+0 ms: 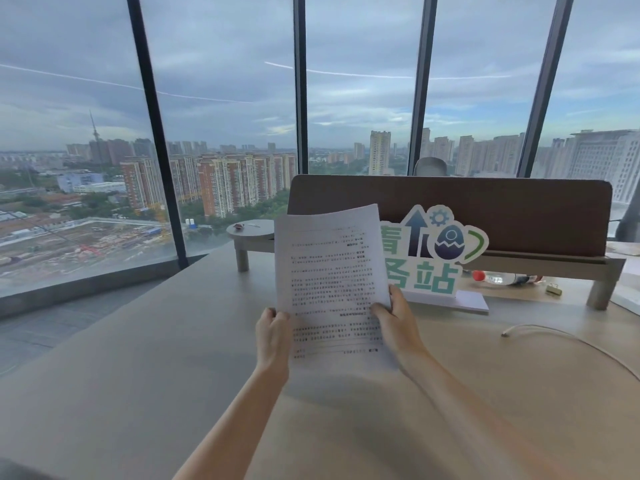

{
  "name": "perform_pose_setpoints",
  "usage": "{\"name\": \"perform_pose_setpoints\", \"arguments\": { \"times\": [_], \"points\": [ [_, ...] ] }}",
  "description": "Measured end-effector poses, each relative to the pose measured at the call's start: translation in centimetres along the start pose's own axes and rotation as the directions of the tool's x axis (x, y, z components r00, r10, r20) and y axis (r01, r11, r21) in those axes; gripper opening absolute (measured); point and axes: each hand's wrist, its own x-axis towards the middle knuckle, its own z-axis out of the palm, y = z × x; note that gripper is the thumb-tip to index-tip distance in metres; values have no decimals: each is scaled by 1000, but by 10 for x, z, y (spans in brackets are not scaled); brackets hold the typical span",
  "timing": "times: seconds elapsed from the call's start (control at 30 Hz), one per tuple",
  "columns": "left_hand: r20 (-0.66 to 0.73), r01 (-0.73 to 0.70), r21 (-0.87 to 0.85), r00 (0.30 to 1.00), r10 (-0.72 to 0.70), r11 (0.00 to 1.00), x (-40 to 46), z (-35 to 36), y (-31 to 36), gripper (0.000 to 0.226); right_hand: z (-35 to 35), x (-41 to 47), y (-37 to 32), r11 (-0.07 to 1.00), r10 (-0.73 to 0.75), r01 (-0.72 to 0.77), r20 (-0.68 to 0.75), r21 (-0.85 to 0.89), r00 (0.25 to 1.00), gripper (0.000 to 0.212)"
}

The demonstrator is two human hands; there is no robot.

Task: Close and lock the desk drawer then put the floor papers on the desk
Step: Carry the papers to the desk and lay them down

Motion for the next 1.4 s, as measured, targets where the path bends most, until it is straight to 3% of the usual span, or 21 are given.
{"name": "perform_pose_setpoints", "arguments": {
  "times": [0.17, 0.37, 0.5, 0.73, 0.93, 1.0, 1.4],
  "points": [
    [-87, 25, 80, 996, -18, 996, 16, -36, 3, 18, 36, 11, 2, 991, 117, -123, 97, 58, 988, 36],
    [-219, 54, 242, 976, 0, 969, 40, -87, 8, 28, 96, 30, 11, 955, 293, -297, 195, -9, 936, 32],
    [-236, 45, 405, 970, 57, 913, 58, -115, 6, 29, 134, 34, 8, 949, 314, -293, 246, -119, 917, 23],
    [-267, 110, 536, 963, 44, 837, 93, -143, 7, 25, 186, 59, 22, 926, 372, -317, 350, -205, 860, 20],
    [-277, 178, 580, 961, -13, 795, 136, -157, -3, 38, 211, 84, 36, 908, 401, -331, 308, -256, 863, 14],
    [-275, 192, 587, 961, -29, 787, 152, -159, -6, 40, 218, 93, 36, 910, 390, -319, 283, -263, 876, 24],
    [-270, 205, 714, 963, -7, 670, 241, -172, -13, 33, 261, 147, 50, 913, 377, -292, 318, -284, 870, 26]
  ]
}}
